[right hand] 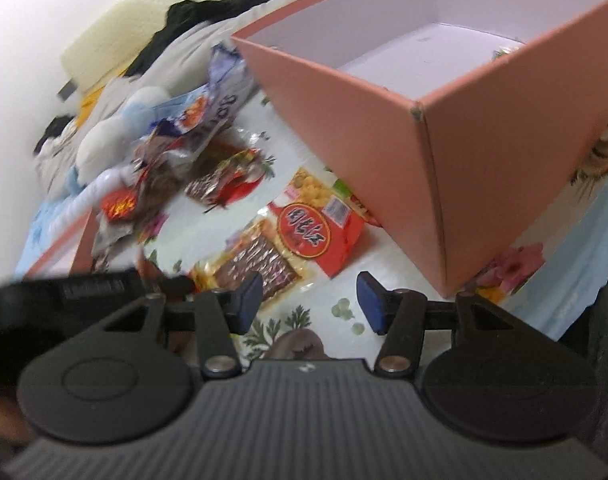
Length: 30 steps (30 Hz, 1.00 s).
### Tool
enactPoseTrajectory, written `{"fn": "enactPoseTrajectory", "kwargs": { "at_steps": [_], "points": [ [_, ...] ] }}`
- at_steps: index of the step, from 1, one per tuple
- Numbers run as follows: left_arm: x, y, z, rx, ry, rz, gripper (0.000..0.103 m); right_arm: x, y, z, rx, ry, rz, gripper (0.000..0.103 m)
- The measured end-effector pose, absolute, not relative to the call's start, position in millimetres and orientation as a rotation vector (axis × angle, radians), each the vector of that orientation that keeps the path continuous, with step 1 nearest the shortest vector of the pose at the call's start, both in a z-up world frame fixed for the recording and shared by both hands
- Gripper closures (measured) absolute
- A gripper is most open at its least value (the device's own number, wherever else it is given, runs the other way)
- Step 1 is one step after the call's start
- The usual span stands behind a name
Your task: Organize snacks
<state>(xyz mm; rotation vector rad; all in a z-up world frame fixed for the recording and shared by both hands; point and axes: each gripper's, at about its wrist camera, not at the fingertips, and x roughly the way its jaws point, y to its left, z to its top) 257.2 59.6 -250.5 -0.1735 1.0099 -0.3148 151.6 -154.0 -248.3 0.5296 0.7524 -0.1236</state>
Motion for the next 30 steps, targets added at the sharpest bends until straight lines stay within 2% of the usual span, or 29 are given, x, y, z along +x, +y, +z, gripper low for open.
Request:
{"fn": "enactPoseTrajectory", "kwargs": {
  "at_steps": [15,30],
  "points": [
    [263,61,-257,-0.152,1.026,-0.358,0.069,165,-158,-258,0.762,0.644,-0.191,0.049],
    [264,70,-257,-0.202,1.023,-0.386,0.069,166,-147,-261,0.853,0.686,-0.086,0.05]
  ]
}}
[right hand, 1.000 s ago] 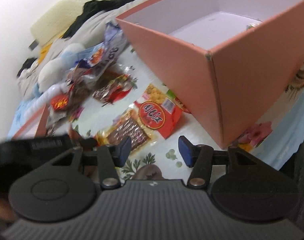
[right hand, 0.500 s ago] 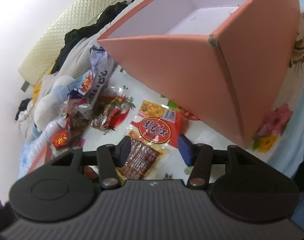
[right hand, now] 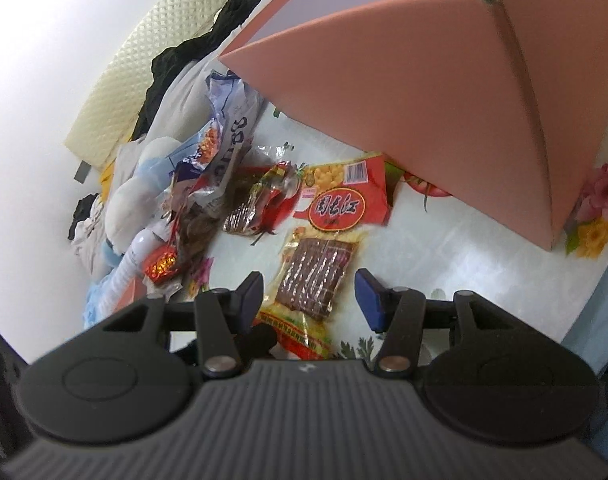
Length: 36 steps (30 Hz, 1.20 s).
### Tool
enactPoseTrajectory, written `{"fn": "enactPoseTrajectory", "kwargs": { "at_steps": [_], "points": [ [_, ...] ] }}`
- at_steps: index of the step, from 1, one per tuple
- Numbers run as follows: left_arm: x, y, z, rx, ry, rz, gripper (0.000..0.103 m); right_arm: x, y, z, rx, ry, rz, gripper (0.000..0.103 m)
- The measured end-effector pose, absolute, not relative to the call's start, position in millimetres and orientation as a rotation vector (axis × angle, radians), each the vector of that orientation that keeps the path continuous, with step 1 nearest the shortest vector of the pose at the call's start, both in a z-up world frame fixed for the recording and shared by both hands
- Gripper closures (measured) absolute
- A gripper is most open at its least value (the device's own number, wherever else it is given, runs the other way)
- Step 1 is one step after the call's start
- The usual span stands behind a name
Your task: Organize snacks
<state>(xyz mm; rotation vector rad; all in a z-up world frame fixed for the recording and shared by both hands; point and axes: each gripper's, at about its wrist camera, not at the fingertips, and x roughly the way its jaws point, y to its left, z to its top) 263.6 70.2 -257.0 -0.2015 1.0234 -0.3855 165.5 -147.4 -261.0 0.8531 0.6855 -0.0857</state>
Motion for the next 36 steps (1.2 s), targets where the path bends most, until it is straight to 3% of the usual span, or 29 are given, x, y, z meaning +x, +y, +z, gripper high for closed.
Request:
{"fn": "enactPoseTrajectory", "kwargs": {
  "at_steps": [11,19,27,29,34,36],
  "points": [
    [298,86,-236,-0.221,0.981,-0.442,0.07,145,-179,-268,1.186,0.809,-0.111,0.051],
    [337,62,-259,-0.148,1.047,-0.532,0.07,155,-166,-285,1.392,0.892,-0.066,0.051],
    [340,64,-264,-0.184,1.062,-0.543,0.07,167,-151,-290,1.424,0.856,-0.07,0.052],
    [339,65,-264,-0.193,1.061,-0.544,0.07,171,-149,-291,1.425,0.85,-0.086,0.057],
    [339,69,-264,-0.231,1.065,-0.543,0.071,184,-144,-300,1.41,0.856,-0.136,0.097],
    [339,69,-263,-0.238,1.064,-0.538,0.071,188,-142,-301,1.388,0.848,-0.136,0.1]
  ]
}}
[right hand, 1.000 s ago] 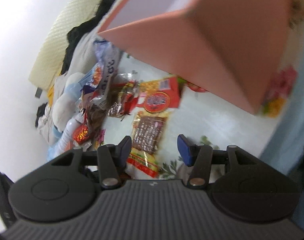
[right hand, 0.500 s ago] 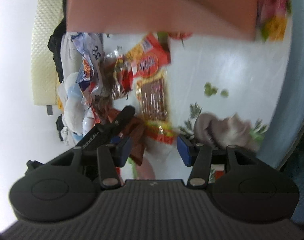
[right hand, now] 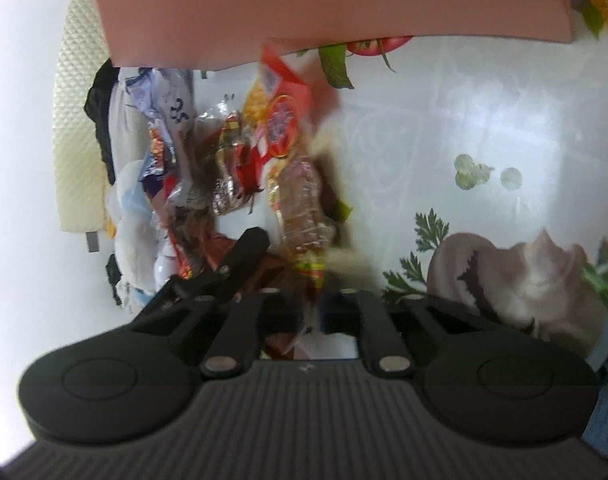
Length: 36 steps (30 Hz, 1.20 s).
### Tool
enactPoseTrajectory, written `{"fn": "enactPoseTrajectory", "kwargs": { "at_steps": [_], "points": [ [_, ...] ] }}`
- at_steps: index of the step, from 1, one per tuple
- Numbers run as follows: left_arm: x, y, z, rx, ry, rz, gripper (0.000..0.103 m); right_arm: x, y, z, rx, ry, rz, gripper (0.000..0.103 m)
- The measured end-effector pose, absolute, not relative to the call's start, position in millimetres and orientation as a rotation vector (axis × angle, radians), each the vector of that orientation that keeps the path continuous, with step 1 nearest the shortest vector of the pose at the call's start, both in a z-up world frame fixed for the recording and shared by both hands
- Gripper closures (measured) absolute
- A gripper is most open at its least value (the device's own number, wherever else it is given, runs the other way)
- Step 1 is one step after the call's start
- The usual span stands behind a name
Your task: Organize snacks
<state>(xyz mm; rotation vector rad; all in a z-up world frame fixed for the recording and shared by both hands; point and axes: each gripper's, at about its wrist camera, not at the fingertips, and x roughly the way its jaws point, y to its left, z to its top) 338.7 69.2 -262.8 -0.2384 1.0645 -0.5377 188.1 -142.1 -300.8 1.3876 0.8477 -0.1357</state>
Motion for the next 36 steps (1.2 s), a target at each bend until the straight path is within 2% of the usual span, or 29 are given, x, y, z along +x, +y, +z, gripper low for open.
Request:
{"fn": "enactPoseTrajectory", "kwargs": {
  "at_steps": [10,23,36],
  "points": [
    [318,79,-231,-0.229,1.069,-0.381,0.071,190,-145,-266,1.121,0.876,-0.023,0.099],
    [230,81,-162,-0.169,0.977,-0.247,0.071,149,-141,-192,0.786,0.817,0.142,0.1],
    [149,81,-100,-0.193,0.885,-0.12,0.071,108,-151,-122,0.573,0.763,0.238,0.1]
  ]
}}
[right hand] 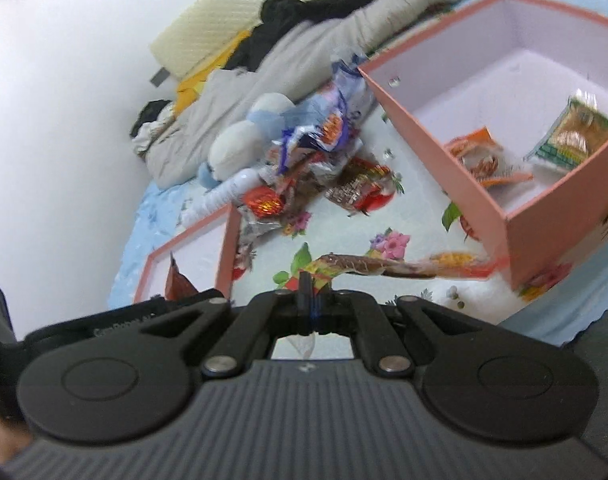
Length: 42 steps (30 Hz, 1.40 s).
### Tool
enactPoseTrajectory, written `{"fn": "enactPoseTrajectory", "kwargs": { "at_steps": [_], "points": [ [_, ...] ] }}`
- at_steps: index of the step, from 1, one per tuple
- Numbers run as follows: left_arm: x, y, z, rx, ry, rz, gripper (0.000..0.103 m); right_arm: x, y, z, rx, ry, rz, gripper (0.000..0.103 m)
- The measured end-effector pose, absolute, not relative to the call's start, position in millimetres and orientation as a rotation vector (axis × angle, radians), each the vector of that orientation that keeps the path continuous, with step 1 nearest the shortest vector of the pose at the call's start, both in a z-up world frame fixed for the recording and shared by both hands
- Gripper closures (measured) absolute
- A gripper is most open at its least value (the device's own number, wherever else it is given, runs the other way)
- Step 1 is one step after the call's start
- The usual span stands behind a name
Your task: Organize snacks
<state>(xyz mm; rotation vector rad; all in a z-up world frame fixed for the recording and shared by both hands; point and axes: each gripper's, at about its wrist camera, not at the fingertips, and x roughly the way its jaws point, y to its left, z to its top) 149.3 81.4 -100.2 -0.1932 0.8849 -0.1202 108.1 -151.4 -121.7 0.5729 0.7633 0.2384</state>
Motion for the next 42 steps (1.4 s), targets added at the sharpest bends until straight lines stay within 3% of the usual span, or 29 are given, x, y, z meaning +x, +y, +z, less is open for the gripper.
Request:
{"fn": "enactPoseTrajectory", "kwargs": {
  "at_steps": [10,24,34,42],
  "points": [
    [98,72,-67,-0.235,0.82,-0.1,0.071,70,-167,-85,0.482,0.71,0.305,0.1],
    [47,-8,-21,-0.203,0.708,-0.241,0.071,2,-222,-40,0.358,0.551,0.251,0.099],
    [58,-65,-31,-0.175,0.763,-0.392,0.071,-1,-259,-43,0.365,0.522,0.106,0.099],
    [110,-98,-42,-0.154,0.811,-0.439,0.071,27,-276,-45,0.338,0.516,0.078,0.099]
  ]
}}
